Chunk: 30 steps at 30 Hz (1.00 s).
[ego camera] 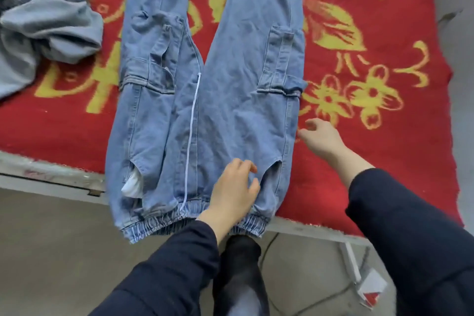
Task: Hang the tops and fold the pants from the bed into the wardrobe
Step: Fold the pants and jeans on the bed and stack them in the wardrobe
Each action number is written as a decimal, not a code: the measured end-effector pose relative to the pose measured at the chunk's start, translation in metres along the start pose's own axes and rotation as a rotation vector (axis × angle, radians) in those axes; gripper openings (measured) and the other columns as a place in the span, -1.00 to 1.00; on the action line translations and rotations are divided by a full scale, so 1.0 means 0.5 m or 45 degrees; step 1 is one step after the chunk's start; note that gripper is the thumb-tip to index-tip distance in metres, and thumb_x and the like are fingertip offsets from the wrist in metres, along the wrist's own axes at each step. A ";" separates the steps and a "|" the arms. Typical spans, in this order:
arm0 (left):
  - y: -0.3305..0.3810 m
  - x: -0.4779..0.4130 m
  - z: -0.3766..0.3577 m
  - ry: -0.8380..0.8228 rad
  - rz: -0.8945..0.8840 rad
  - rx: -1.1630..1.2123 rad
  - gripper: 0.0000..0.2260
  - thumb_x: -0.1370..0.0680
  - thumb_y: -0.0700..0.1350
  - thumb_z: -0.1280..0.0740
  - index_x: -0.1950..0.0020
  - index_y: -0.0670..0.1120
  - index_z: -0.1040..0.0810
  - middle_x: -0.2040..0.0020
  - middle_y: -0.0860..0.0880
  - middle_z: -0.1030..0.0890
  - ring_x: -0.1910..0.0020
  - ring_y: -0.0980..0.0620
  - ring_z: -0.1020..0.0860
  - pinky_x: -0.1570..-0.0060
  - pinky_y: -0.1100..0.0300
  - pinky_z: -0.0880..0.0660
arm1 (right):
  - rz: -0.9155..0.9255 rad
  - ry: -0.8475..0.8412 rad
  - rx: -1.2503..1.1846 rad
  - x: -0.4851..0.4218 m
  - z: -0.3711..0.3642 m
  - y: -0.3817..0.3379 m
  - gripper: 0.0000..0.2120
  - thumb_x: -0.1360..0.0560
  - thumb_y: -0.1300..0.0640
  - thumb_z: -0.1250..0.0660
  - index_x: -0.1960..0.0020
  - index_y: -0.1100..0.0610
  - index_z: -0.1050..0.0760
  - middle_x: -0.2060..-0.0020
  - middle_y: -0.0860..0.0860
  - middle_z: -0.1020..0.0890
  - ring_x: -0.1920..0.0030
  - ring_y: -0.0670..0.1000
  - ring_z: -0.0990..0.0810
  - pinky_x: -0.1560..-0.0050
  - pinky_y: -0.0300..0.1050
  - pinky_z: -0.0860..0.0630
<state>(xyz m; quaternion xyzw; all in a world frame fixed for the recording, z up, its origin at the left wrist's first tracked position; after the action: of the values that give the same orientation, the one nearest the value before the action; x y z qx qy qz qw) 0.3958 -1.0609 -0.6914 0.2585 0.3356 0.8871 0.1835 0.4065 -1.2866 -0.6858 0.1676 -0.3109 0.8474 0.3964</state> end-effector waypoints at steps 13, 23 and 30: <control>0.047 -0.101 -0.174 -0.408 0.521 -0.572 -0.47 -0.43 -0.08 -0.39 -0.29 -0.11 -0.20 -0.21 -0.16 -0.25 -0.19 -0.22 -0.28 -0.14 -0.33 -0.39 | -0.247 -0.037 -0.805 -0.228 -0.023 -0.072 -0.45 -0.29 -0.02 -0.48 -0.18 0.20 -0.44 0.09 0.05 -0.54 0.14 0.06 -0.54 0.20 -0.06 -0.45; -0.139 -0.069 0.137 -0.479 0.815 0.678 -0.81 -0.14 -0.32 -0.26 0.37 -0.06 -0.35 0.43 -0.05 -0.38 0.39 -0.04 -0.36 0.40 0.20 -0.27 | 0.166 -0.070 -0.778 -0.161 -0.045 -0.403 -0.75 -0.11 0.12 -0.36 0.23 0.12 -0.45 0.35 0.03 -0.50 0.42 0.03 -0.47 0.46 -0.19 -0.40; -0.384 0.037 0.295 -0.301 1.061 1.065 -0.71 0.00 -0.37 -0.21 0.31 -0.22 -0.35 0.36 -0.14 -0.40 0.37 -0.10 -0.43 0.38 0.19 -0.33 | 0.557 -0.381 -0.515 -0.023 -0.243 -0.714 -0.72 -0.33 -0.01 -0.42 0.05 0.07 -0.44 0.19 0.07 -0.59 0.38 0.04 -0.52 0.44 -0.15 -0.45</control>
<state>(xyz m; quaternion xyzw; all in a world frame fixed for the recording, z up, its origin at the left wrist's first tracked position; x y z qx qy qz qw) 0.4961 -0.8420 -0.7232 0.5152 0.5040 0.6423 -0.2607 0.6859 -1.0373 -0.6423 0.1373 -0.5562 0.7996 0.1801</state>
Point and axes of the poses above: each hand's wrist, its own x-axis away from the middle knuckle, its own z-axis out of the back of the hand, y = z × x, the point moved 8 cm from there along -x, towards the middle knuckle
